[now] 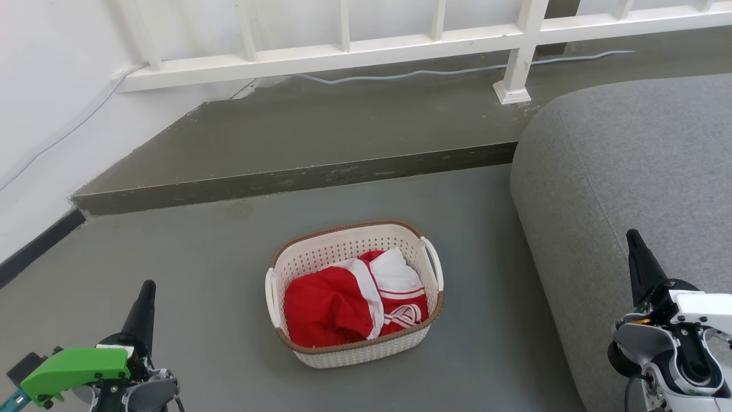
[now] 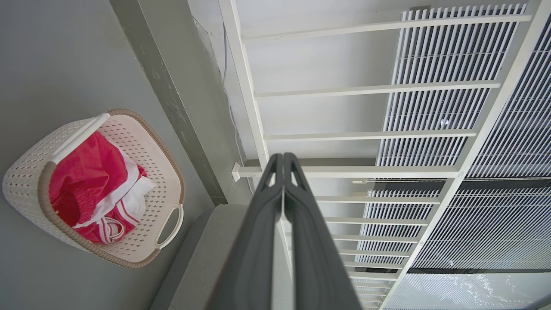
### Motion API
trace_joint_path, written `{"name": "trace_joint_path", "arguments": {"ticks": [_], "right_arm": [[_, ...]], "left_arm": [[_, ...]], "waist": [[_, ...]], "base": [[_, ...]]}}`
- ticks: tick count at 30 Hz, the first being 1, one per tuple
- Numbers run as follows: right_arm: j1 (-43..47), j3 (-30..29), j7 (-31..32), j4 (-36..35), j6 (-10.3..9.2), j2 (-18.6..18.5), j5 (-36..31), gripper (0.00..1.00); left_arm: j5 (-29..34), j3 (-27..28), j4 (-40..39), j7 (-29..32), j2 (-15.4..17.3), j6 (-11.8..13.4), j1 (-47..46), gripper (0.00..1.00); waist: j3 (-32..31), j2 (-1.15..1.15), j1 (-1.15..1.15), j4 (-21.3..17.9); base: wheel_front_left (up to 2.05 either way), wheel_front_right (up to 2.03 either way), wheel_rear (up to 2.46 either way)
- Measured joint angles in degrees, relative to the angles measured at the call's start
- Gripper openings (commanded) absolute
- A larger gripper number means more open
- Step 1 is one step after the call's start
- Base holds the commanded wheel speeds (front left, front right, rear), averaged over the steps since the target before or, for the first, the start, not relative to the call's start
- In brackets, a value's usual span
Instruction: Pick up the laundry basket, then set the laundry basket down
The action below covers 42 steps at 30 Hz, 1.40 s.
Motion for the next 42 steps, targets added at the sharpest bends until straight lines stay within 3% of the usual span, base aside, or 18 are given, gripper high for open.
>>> {"name": "trace_joint_path", "arguments": {"ticks": [42], "right_arm": [[-0.01,-0.26,0.26,-0.05,0.43,0.24,-0.01,0.0]], "left_arm": [[0.0,0.22,-0.12,0.01,-0.09,0.0,-0.01,0.0]], "waist": [[0.02,0.0,0.0,0.0]], "base": [[0.0,0.0,0.0]]}}
